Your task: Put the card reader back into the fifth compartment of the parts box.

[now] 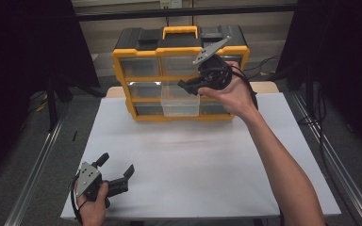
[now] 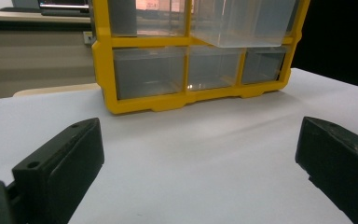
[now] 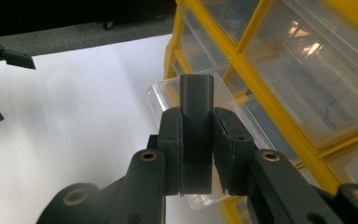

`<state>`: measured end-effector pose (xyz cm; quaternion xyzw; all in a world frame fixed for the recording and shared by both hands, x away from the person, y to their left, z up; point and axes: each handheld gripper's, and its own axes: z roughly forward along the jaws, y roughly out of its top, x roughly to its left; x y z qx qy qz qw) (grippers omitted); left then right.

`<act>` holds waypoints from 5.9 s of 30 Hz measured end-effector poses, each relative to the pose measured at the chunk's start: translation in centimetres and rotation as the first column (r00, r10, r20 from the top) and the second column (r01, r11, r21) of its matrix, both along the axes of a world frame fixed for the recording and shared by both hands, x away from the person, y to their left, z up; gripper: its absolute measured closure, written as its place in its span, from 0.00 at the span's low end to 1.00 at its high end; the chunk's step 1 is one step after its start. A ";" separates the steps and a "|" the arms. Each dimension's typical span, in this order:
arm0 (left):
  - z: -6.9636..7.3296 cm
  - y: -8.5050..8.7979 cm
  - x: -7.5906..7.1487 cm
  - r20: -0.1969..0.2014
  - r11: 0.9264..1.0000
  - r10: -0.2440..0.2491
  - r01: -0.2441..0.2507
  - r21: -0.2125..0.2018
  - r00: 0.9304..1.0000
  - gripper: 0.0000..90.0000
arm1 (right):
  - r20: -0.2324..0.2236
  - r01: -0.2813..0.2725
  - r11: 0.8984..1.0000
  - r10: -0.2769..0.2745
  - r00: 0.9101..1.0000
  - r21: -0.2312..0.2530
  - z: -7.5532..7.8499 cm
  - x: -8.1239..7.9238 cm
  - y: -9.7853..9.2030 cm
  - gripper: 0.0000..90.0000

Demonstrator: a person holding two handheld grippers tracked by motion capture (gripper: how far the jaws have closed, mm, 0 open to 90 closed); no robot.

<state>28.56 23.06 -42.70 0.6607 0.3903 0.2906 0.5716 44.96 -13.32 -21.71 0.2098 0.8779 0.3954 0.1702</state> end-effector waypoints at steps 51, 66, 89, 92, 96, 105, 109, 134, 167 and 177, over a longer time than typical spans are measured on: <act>0.0 0.2 0.0 0.001 1.000 0.004 -0.004 -0.010 1.000 0.01 | -0.189 0.023 0.984 -0.057 0.980 -0.177 -3.0 5.7 2.2 0.81; -0.1 0.2 0.0 -0.001 1.000 0.000 0.000 -0.003 1.000 0.01 | -0.222 0.022 0.976 -0.071 0.972 -0.216 -4.4 6.3 2.7 0.81; 0.0 0.2 0.0 0.001 1.000 0.000 0.000 -0.001 1.000 0.01 | -0.128 0.139 0.983 -0.154 0.980 -0.121 -3.8 5.5 1.3 0.23; 0.0 0.1 0.0 0.001 1.000 0.001 -0.001 -0.005 1.000 0.01 | -0.115 0.148 0.985 -0.158 0.981 -0.091 -3.9 5.1 0.9 0.19; 0.0 0.1 0.1 0.001 1.000 -0.001 0.001 -0.004 1.000 0.01 | -0.103 0.169 0.983 -0.175 0.979 -0.066 -4.2 4.5 0.3 0.15; -0.1 0.1 0.1 -0.002 1.000 0.002 -0.002 -0.004 1.000 0.01 | -0.047 0.213 0.977 -0.212 0.976 0.030 -5.3 3.1 -0.7 0.08; -0.1 0.1 0.0 -0.002 1.000 0.001 -0.001 -0.005 1.000 0.01 | -0.045 0.224 0.972 -0.221 0.974 0.066 -5.7 2.3 -1.3 0.06; -0.1 0.0 0.0 -0.001 1.000 0.001 -0.001 0.003 1.000 0.01 | -0.024 0.288 0.933 -0.290 0.957 0.215 -8.1 -1.0 -5.0 0.04; -0.1 0.1 0.0 -0.004 1.000 0.009 -0.009 0.000 1.000 0.01 | 0.000 0.414 0.828 -0.447 0.894 0.379 -14.3 -6.1 -8.0 0.03; -0.1 0.0 0.0 -0.003 1.000 0.005 -0.005 0.006 1.000 0.01 | -0.020 0.444 0.786 -0.484 0.875 0.431 -15.9 -7.9 -9.2 0.02</act>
